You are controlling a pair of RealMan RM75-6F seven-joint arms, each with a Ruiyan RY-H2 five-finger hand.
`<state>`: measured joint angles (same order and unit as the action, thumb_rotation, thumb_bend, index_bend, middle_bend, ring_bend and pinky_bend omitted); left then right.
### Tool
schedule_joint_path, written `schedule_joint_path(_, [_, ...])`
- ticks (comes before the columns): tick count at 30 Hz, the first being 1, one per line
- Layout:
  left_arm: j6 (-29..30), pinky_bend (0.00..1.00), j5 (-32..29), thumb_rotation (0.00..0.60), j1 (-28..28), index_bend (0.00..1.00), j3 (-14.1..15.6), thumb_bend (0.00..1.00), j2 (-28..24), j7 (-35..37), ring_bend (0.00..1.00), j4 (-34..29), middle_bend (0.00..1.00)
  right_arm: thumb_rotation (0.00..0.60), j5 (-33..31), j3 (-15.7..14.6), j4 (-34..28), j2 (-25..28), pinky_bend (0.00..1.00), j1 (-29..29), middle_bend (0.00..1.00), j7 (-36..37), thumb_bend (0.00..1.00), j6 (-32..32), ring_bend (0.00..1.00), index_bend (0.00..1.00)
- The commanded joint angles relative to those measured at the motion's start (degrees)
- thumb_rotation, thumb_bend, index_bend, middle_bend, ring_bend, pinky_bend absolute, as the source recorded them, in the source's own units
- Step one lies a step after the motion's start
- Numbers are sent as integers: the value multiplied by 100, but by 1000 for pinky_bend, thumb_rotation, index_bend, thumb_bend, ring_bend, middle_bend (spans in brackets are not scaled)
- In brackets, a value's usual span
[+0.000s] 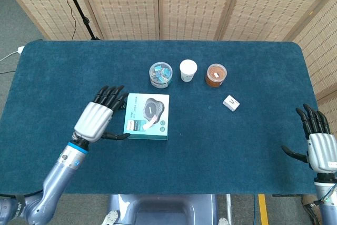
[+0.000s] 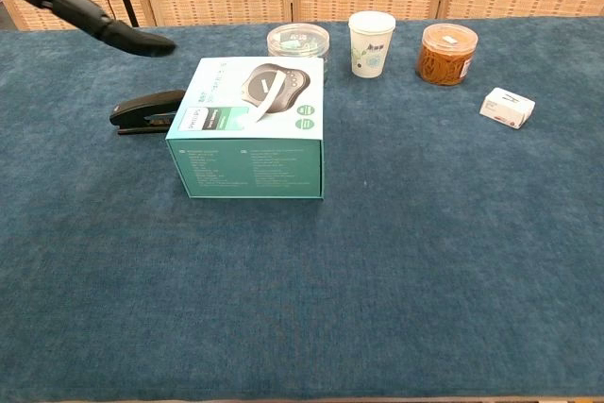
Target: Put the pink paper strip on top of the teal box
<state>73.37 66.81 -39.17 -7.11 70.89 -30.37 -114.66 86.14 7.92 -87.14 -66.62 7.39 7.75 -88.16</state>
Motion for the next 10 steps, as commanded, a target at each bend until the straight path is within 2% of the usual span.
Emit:
schedule_joint_path(1, [528,0,487,511,619,0,334,0,-456,590,0,118,0,600,14,1,-31,-8,0,-1,0,-57,0,-18,0,15])
schedule_joint_path(4, [763,0,643,597,982,0,510,0,-627,1042,0,354,0,600,25,4,-51,-14,0,5,0,-131,0,-30,0,4])
schedule_joint_path(10, [1386,0,879,600,2042,0,954,0,-763,2618,0,1447,0,600,103,-36,-94,-52,0,-6,0,-370,0,-80,0,0])
